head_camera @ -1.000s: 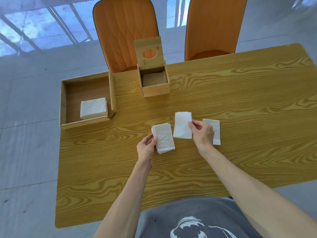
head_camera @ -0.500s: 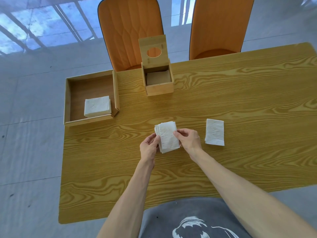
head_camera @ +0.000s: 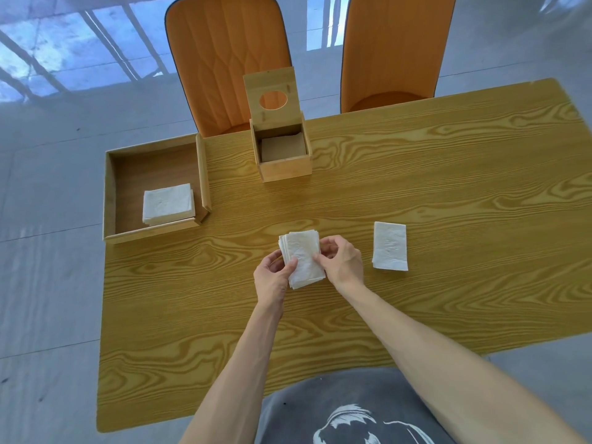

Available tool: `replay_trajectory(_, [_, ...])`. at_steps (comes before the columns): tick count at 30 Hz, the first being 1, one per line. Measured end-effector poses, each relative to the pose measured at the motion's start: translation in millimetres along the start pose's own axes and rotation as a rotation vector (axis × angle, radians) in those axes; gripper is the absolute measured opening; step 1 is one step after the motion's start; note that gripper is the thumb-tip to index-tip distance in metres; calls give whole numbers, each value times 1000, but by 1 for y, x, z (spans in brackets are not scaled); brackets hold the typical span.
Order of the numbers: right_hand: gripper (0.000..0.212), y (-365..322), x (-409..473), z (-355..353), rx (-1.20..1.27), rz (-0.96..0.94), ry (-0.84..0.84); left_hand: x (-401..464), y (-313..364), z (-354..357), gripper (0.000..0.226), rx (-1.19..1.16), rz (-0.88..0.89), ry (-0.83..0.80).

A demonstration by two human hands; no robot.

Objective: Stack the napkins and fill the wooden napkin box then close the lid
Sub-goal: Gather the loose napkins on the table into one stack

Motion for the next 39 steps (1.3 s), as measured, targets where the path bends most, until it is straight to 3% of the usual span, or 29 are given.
replay_trajectory(9, [25, 29, 10, -61, -140, 54, 258, 1, -2, 4, 45, -3, 0, 8])
replay_trajectory(12, [30, 40, 14, -74, -170, 170, 331, 0, -3, 9, 45, -10, 2, 8])
replay_trajectory(17, [54, 57, 16, -78, -44, 433, 354, 1, -1, 15, 47, 7, 11, 0])
replay_trajectory(22, [47, 62, 20, -76, -38, 492, 337, 0, -1, 15, 50, 18, 8, -6])
replay_trajectory(27, [39, 59, 23, -77, -81, 452, 394, 0, 0, 16, 49, 27, -5, 5])
replay_trajectory(33, [30, 50, 19, -74, 139, 309, 397, 1, -1, 15, 44, 40, -12, 13])
replay_trajectory(35, [15, 45, 19, -72, 192, 213, 373, 2, -1, 15, 44, 43, -15, 10])
replay_trajectory(39, [13, 33, 17, -65, 366, 129, 230, 2, -1, 14, 42, 44, -18, 13])
Point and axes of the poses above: each hand's wrist, its own x-axis towards the middle knuckle, its own z-axis out of the palm, y = z × x, the point moved 1 cm from there along x, towards the middle knuckle, and after that the axes turned 3 degrees about -z, right-handed, at the moved point
